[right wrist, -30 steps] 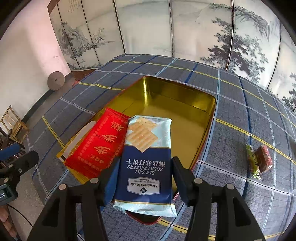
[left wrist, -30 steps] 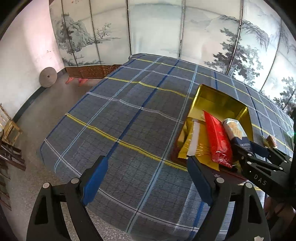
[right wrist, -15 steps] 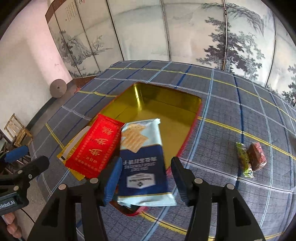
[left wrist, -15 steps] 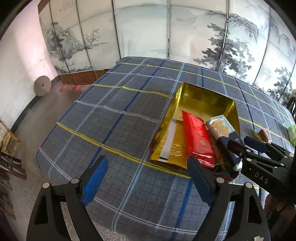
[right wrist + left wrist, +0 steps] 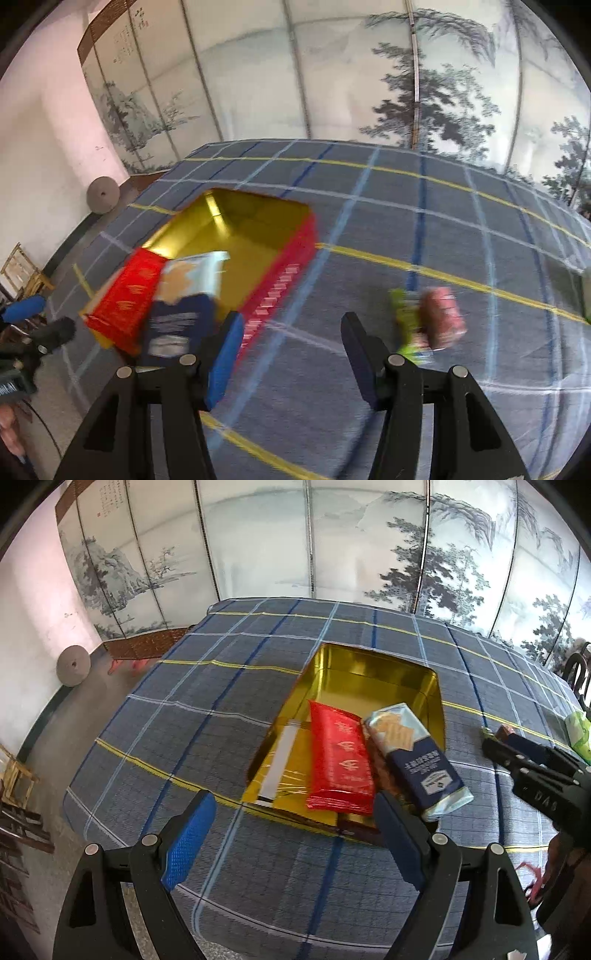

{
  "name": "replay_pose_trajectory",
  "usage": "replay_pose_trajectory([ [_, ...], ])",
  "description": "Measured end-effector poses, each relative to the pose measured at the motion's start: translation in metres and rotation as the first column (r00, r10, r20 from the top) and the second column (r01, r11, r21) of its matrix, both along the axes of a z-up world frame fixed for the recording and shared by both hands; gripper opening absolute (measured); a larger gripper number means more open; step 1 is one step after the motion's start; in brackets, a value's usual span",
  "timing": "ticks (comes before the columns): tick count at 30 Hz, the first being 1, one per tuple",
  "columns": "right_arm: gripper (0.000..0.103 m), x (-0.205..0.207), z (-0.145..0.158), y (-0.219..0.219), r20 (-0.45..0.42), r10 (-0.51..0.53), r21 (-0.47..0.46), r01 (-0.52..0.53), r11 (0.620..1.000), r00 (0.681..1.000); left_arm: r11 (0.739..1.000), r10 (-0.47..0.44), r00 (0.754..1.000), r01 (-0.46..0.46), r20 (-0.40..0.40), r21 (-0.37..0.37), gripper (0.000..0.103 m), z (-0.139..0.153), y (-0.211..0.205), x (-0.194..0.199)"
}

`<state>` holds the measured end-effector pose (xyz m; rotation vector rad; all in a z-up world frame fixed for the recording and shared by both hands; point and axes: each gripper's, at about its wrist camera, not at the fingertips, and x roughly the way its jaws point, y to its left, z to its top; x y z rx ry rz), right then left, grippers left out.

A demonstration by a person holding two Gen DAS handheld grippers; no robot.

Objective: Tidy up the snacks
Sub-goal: 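Carry the blue soda cracker pack into the gold tin and open the right gripper, then grasp the pink wrapped snack with the right gripper and lift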

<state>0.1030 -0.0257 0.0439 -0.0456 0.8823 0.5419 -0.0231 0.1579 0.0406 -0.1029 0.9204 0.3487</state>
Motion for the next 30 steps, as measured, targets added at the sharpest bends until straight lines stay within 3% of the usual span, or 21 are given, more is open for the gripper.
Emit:
replay_pose_trajectory([
  [9, 0.056, 0.035, -0.022, -0.081, 0.022, -0.072, -0.079, 0.073, 0.994, 0.997, 1.0, -0.006, 1.0, 0.006, -0.001, 0.017, 0.085, 0.002, -0.015, 0.012],
  [16, 0.055, 0.05, -0.04, -0.093, 0.008, -0.049, -0.091, 0.05, 0.995, 0.999, 0.999, -0.044, 0.999, 0.045, -0.017, 0.022, 0.085, -0.001, -0.036, 0.031],
  [18, 0.052, 0.055, -0.046, -0.09, -0.001, -0.039, -0.091, 0.038, 0.995, 0.999, 0.998, -0.065, 0.998, 0.065, -0.026, 0.023, 0.085, -0.002, -0.046, 0.039],
  [20, 0.042, 0.059, -0.051, -0.087, -0.009, -0.026, -0.089, 0.025, 0.996, 1.0, 0.996, -0.084, 0.996, 0.085, -0.032, 0.027, 0.085, -0.004, -0.056, 0.045],
  [30, 0.024, 0.071, -0.066, -0.08, -0.005, 0.013, -0.075, -0.013, 0.997, 1.0, 0.983, -0.183, 0.982, 0.184, -0.046, 0.022, 0.085, -0.014, -0.106, 0.082],
])
